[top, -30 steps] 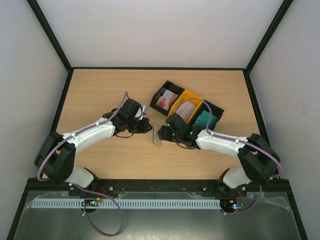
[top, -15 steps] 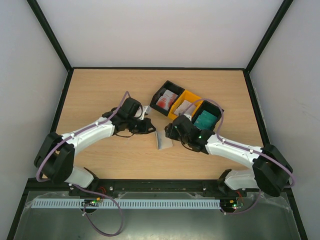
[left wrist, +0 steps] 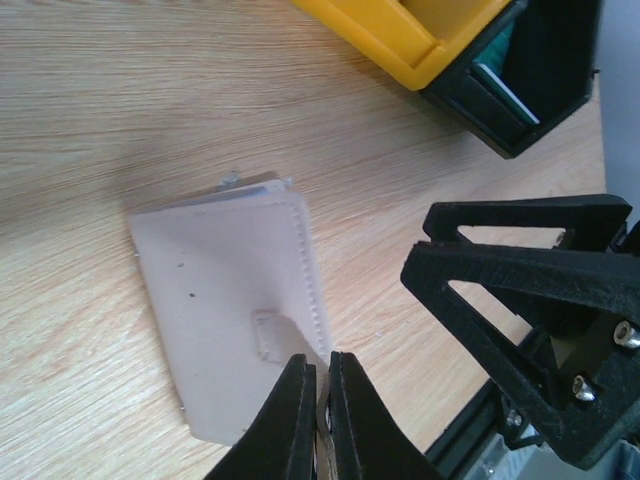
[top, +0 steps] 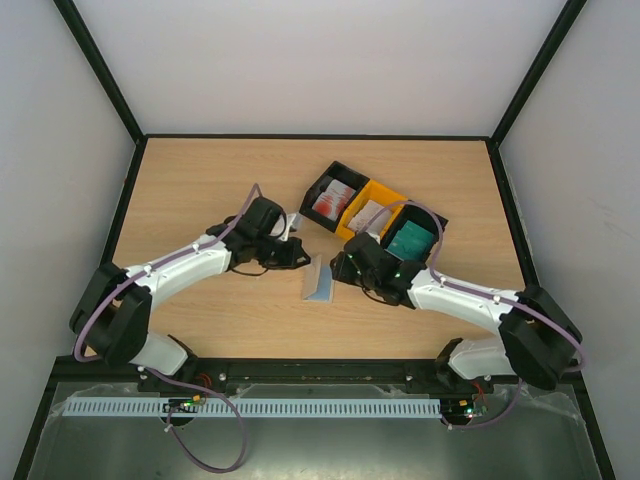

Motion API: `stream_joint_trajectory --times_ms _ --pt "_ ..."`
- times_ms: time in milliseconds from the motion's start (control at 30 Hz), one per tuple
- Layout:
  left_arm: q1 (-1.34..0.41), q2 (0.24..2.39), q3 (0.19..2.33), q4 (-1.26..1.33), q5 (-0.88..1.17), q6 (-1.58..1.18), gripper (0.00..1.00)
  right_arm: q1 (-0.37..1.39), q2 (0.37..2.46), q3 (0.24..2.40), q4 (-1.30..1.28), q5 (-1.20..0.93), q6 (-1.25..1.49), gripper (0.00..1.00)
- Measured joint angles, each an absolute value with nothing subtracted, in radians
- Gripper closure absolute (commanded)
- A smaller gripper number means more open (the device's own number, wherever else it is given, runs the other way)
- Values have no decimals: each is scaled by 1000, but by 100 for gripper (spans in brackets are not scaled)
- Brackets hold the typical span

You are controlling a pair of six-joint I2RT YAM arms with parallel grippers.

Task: Put the credit cards into the card holder
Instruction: Open the card holder at the center of the board.

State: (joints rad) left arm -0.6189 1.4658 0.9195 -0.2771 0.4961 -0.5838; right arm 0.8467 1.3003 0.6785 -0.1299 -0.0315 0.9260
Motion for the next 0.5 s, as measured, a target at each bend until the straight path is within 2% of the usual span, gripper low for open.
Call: stream_joint_trajectory --times_ms 200,500 --pt "-614 1441 876 -285 433 -587 97 847 1367 680 -127 -97 910 58" --pt "-526 1330 793 -309 380 -595 95 847 1415 681 -111 -162 904 60"
